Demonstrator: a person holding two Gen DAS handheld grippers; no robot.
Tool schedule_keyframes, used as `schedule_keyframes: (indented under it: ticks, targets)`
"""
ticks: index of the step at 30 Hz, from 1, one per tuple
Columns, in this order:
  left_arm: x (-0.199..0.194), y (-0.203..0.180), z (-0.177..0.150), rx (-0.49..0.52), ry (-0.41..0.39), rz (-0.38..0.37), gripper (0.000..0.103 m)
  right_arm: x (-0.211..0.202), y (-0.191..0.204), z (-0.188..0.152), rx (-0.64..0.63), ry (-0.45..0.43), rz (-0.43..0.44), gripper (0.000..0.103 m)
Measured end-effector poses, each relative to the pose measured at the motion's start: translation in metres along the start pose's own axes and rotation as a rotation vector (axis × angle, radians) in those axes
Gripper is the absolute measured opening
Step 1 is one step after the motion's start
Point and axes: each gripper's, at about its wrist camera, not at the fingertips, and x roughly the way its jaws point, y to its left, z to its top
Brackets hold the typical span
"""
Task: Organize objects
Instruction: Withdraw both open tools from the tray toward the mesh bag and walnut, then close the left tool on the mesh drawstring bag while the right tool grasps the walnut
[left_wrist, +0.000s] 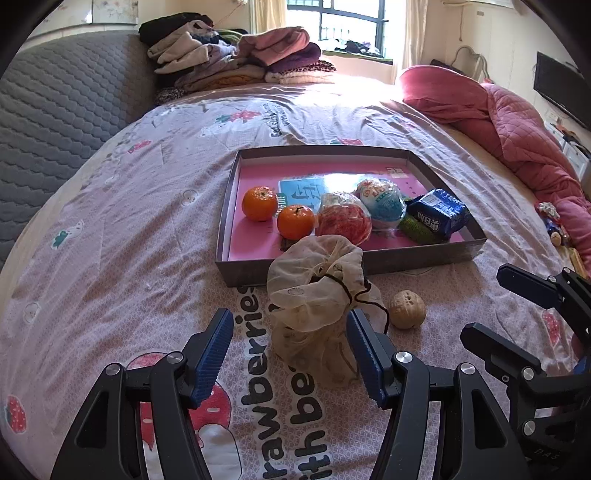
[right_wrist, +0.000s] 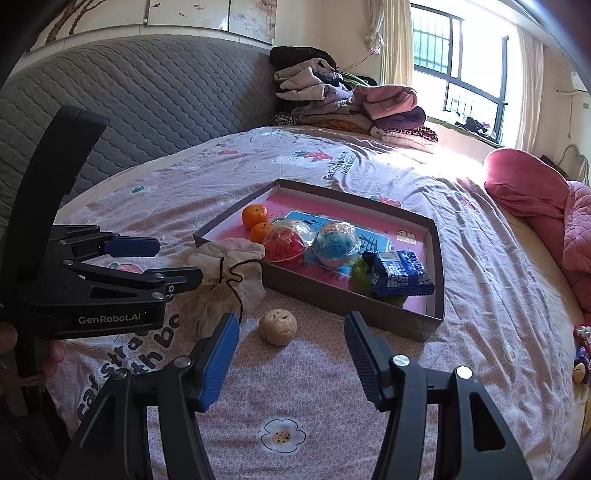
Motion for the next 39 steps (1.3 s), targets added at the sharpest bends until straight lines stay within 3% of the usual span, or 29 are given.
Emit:
schedule_keyframes:
  ticks: [10, 32, 39]
  targets:
    - [0.021, -0.001, -0.001, -0.004, 0.025, -0.006, 0.065, 0.035, -0.005, -0.021, 0.003, 0.071, -0.01, 0.059]
    - [0.068, 0.008, 0.011, -0.052, 0.062, -0.028, 0.065, 0.074, 0.0, -0.011, -0.022, 0.112, 0.001, 0.059]
    - [0.071, 0.005, 0.009, -0.04, 0.057, -0.046, 0.047, 0.077, -0.002, -0.008, -0.012, 0.106, 0.042, 0.039]
